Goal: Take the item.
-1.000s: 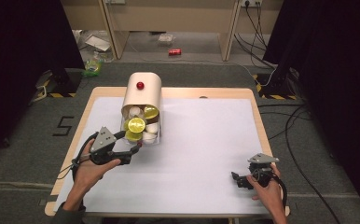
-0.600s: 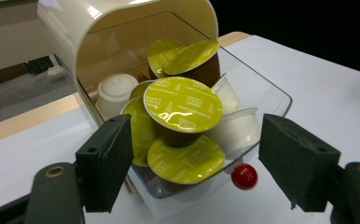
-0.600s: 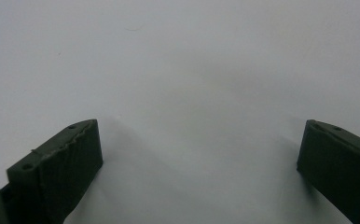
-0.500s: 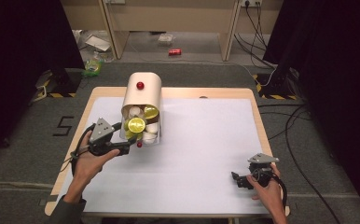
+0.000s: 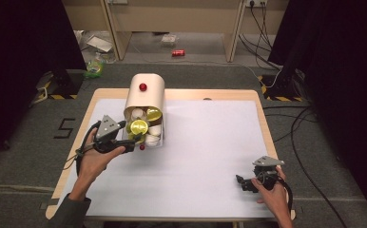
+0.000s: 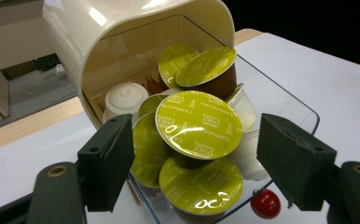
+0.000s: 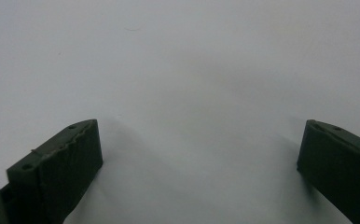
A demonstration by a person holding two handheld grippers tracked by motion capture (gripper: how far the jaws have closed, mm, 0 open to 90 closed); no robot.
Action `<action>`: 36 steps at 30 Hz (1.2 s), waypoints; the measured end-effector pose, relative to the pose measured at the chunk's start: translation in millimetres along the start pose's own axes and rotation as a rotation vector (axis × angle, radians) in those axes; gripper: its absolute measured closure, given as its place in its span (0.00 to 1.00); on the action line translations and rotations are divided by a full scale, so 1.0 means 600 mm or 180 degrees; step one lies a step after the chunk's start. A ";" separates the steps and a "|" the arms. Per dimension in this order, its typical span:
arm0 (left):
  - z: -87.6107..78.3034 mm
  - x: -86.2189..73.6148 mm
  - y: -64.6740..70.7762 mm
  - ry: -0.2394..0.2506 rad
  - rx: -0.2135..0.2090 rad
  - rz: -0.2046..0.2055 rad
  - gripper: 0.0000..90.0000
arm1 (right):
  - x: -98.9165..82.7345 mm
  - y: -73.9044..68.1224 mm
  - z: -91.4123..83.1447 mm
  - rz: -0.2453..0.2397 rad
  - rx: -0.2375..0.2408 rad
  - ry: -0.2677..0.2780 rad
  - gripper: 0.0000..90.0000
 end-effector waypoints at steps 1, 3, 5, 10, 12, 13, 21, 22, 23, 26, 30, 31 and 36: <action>0.002 0.000 0.001 -0.0010 -0.0002 0.0003 0.30 | 0.000 0.000 0.000 0.0001 0.0000 0.0000 0.00; 0.005 0.000 0.002 -0.0029 0.0002 0.0012 0.30 | 0.000 0.000 0.000 -0.0001 -0.0001 0.0000 0.00; 0.009 0.002 0.003 -0.0039 0.0008 0.0028 0.30 | 0.000 0.000 0.000 0.0000 -0.0001 -0.0001 0.00; 0.016 0.005 0.004 -0.0059 0.0011 0.0039 0.31 | 0.000 0.000 0.000 0.0000 0.0000 0.0000 0.00; 0.019 0.005 0.006 -0.0074 0.0015 0.0044 0.31 | 0.000 0.000 0.000 -0.0003 -0.0003 0.0000 0.00; 0.020 0.005 0.006 -0.0079 0.0016 0.0054 0.31 | 0.000 0.000 0.000 -0.0003 -0.0003 0.0001 0.00; 0.033 0.001 0.005 -0.0151 0.0043 0.0082 0.31 | 0.000 0.000 0.000 -0.0003 -0.0003 0.0000 0.00; 0.034 0.000 0.005 -0.0156 0.0047 0.0081 0.31 | 0.000 0.000 0.000 -0.0003 -0.0003 0.0000 0.00; 0.035 0.000 0.005 -0.0160 0.0046 0.0087 0.31 | 0.000 0.000 0.000 -0.0003 -0.0003 0.0000 0.00; 0.040 0.000 0.005 -0.0181 0.0068 0.0096 0.31 | 0.000 0.000 0.000 -0.0003 -0.0003 0.0000 0.00; 0.046 0.000 0.004 -0.0225 0.0103 0.0120 0.31 | 0.000 0.000 0.000 -0.0004 -0.0002 0.0001 0.00; 0.048 0.000 0.005 -0.0227 0.0096 0.0115 0.31 | 0.000 0.000 0.000 -0.0002 -0.0002 0.0000 0.00; 0.050 0.003 0.004 -0.0250 0.0092 0.0096 0.32 | 0.000 0.000 0.000 -0.0004 -0.0002 0.0001 0.00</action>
Point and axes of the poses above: each handheld gripper's, and its own axes: z roughly forward along the jaws, x roughly out of its top, y roughly to its right, the point moved 9 cm from there along z, roughly forward along the jaws, and after that the axes turned 14 degrees about -z, right-handed, at the moved point
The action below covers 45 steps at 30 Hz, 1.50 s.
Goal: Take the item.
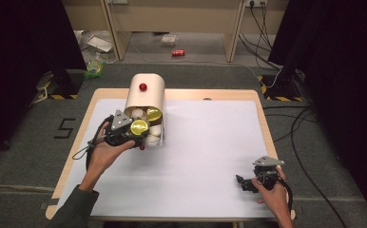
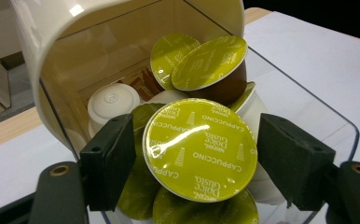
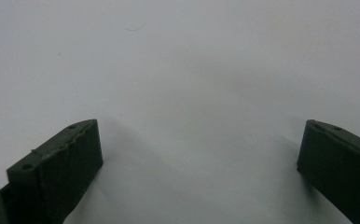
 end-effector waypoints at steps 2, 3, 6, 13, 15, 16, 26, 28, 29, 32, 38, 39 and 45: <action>0.001 0.001 0.000 -0.0007 -0.0003 -0.0009 0.34 | 0.000 0.000 0.000 0.0000 0.0000 0.0000 0.00; 0.001 0.002 0.000 -0.0014 -0.0014 -0.0012 0.35 | 0.000 0.000 0.000 0.0000 0.0000 0.0000 0.00; 0.004 0.002 0.001 -0.0024 -0.0059 -0.0040 0.40 | 0.000 0.000 0.000 0.0003 0.0002 -0.0001 0.00; 0.004 0.003 0.002 -0.0018 -0.0054 -0.0017 0.42 | 0.000 0.000 0.000 0.0000 0.0000 0.0001 0.00; 0.003 0.003 0.001 -0.0013 -0.0057 -0.0024 0.43 | 0.000 0.000 0.000 0.0000 -0.0002 -0.0001 0.00; 0.002 0.004 0.001 -0.0005 -0.0062 -0.0026 0.43 | 0.000 0.000 0.000 0.0002 0.0000 0.0000 0.00; -0.017 0.021 0.003 0.0037 -0.0158 -0.0035 0.43 | 0.000 0.000 0.000 0.0005 0.0003 -0.0001 0.00; -0.022 0.023 0.005 0.0041 -0.0193 -0.0045 0.43 | 0.000 0.000 0.000 0.0001 -0.0001 0.0000 0.00; -0.026 0.025 0.005 0.0043 -0.0208 -0.0038 0.43 | 0.000 0.000 0.000 -0.0001 -0.0001 0.0001 0.00; -0.036 0.029 0.005 0.0057 -0.0246 -0.0054 0.43 | 0.000 0.000 0.000 -0.0005 -0.0002 0.0004 0.00; -0.062 0.033 -0.004 0.0081 -0.0266 -0.0053 0.43 | 0.000 0.000 0.000 0.0009 0.0003 0.0001 0.00; -0.066 0.033 -0.007 0.0090 -0.0270 -0.0067 0.43 | 0.000 0.000 0.000 0.0005 0.0000 0.0001 0.00; -0.083 0.029 -0.028 0.0117 -0.0221 -0.0114 0.43 | 0.000 0.000 0.000 0.0008 0.0003 0.0001 0.00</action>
Point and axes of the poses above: each handheld gripper's, and its own axes: z roughly forward along the jaws, x roughly out of its top, y roughly to its right, the point moved 9 cm from there along z, roughly forward along the jaws, and after that the axes turned 14 degrees about -z, right-handed, at the moved point
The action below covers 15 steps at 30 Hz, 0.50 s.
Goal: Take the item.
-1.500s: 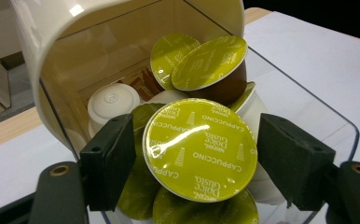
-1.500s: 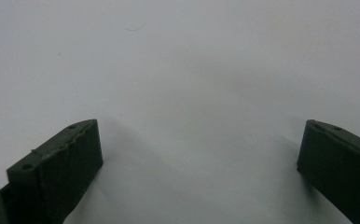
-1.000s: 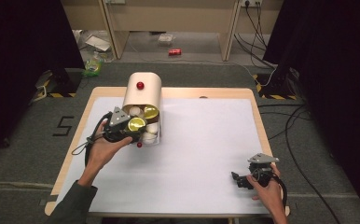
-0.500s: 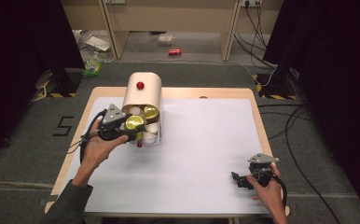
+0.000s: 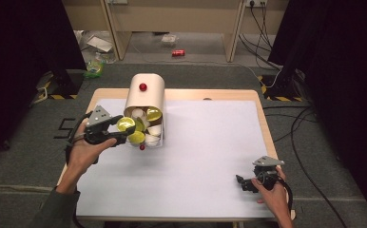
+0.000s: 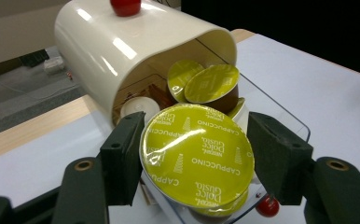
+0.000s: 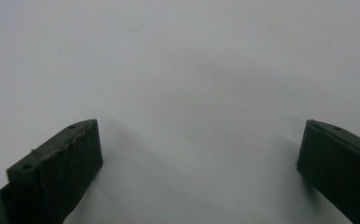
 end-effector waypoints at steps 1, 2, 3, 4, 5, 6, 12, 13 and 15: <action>-0.003 0.000 -0.003 0.0012 0.0009 -0.0004 0.43 | 0.000 0.001 0.000 -0.0011 -0.0004 0.0002 0.00; -0.005 -0.001 -0.005 0.0019 0.0016 -0.0012 0.43 | 0.000 0.000 0.000 -0.0008 -0.0002 0.0001 0.00; -0.008 -0.002 -0.007 0.0018 0.0025 -0.0010 0.43 | 0.000 0.000 0.000 -0.0008 -0.0002 0.0001 0.00; -0.010 -0.004 -0.009 0.0014 0.0036 -0.0004 0.43 | 0.000 0.001 0.000 -0.0012 -0.0005 0.0002 0.00; -0.013 -0.004 -0.013 0.0029 0.0060 0.0012 0.43 | 0.000 0.001 0.000 -0.0013 -0.0005 0.0002 0.00; -0.015 -0.004 -0.016 0.0041 0.0071 0.0002 0.43 | 0.000 0.001 0.000 -0.0010 -0.0002 0.0001 0.00; -0.028 -0.012 -0.043 0.0075 0.0159 -0.0090 0.43 | 0.000 0.001 0.000 -0.0017 -0.0006 0.0005 0.00; -0.030 -0.014 -0.048 0.0081 0.0171 -0.0110 0.43 | 0.000 0.001 0.000 -0.0018 -0.0007 0.0005 0.00; -0.034 -0.018 -0.056 0.0091 0.0196 -0.0131 0.43 | 0.000 0.000 0.000 -0.0005 -0.0002 -0.0002 0.00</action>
Point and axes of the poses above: each handheld gripper's, and its own axes: z roughly forward along the jaws, x roughly out of its top, y roughly to its right, the point moved 9 cm from there along z, roughly forward along the jaws, and after that the axes turned 14 degrees about -z, right-handed, at the moved point
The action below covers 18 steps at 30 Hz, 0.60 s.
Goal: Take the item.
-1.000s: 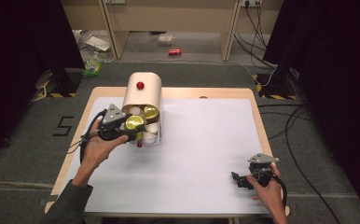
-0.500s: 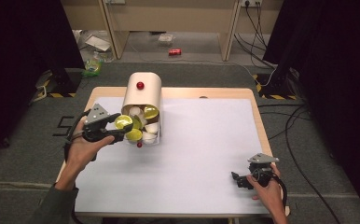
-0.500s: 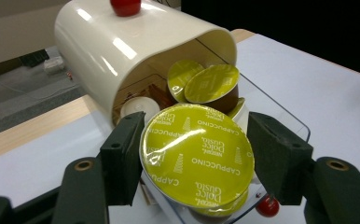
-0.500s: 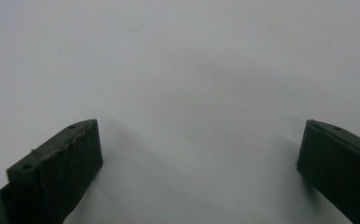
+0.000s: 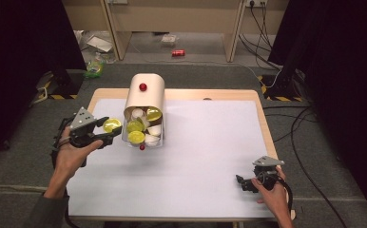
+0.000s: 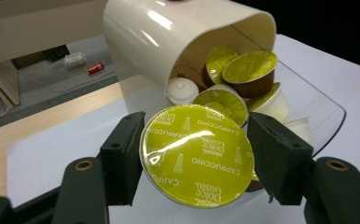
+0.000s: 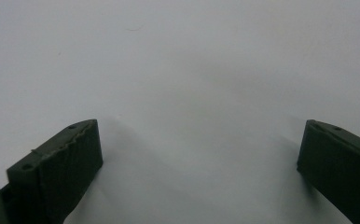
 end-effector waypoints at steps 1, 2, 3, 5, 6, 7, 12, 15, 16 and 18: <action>-0.001 -0.003 -0.004 0.0001 0.0015 -0.0004 0.43 | 0.000 0.000 0.000 0.0000 0.0000 0.0000 0.00; -0.002 -0.005 -0.009 0.0004 0.0033 -0.0013 0.43 | 0.000 0.000 0.000 0.0001 0.0001 0.0000 0.00; -0.003 -0.008 -0.013 0.0010 0.0042 -0.0038 0.43 | 0.000 0.000 0.000 0.0000 0.0000 0.0000 0.00; -0.005 -0.013 -0.023 0.0011 0.0085 -0.0054 0.43 | 0.000 0.000 0.000 -0.0004 -0.0002 0.0000 0.00; -0.006 -0.016 -0.030 0.0016 0.0127 -0.0056 0.43 | 0.000 0.000 0.000 0.0000 0.0000 0.0000 0.00; -0.007 -0.018 -0.034 0.0020 0.0141 -0.0066 0.43 | 0.000 0.000 0.000 -0.0003 -0.0002 0.0001 0.00; -0.011 -0.033 -0.055 0.0042 0.0186 -0.0155 0.43 | 0.000 0.000 0.000 -0.0004 -0.0003 0.0001 0.00; -0.010 -0.042 -0.064 0.0052 0.0191 -0.0196 0.43 | 0.000 0.000 0.000 -0.0008 -0.0001 0.0002 0.00; -0.010 -0.046 -0.067 0.0054 0.0197 -0.0208 0.43 | 0.000 0.000 0.000 0.0000 -0.0001 -0.0001 0.00; -0.008 -0.052 -0.071 0.0067 0.0199 -0.0237 0.43 | 0.000 0.000 0.000 0.0000 0.0000 -0.0001 0.00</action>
Point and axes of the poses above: each handheld gripper's, and its own axes: z roughly forward along the jaws, x roughly out of its top, y roughly to its right, the point moved 9 cm from there along z, roughly forward along the jaws, and after that the axes turned 14 degrees about -z, right-handed, at the moved point
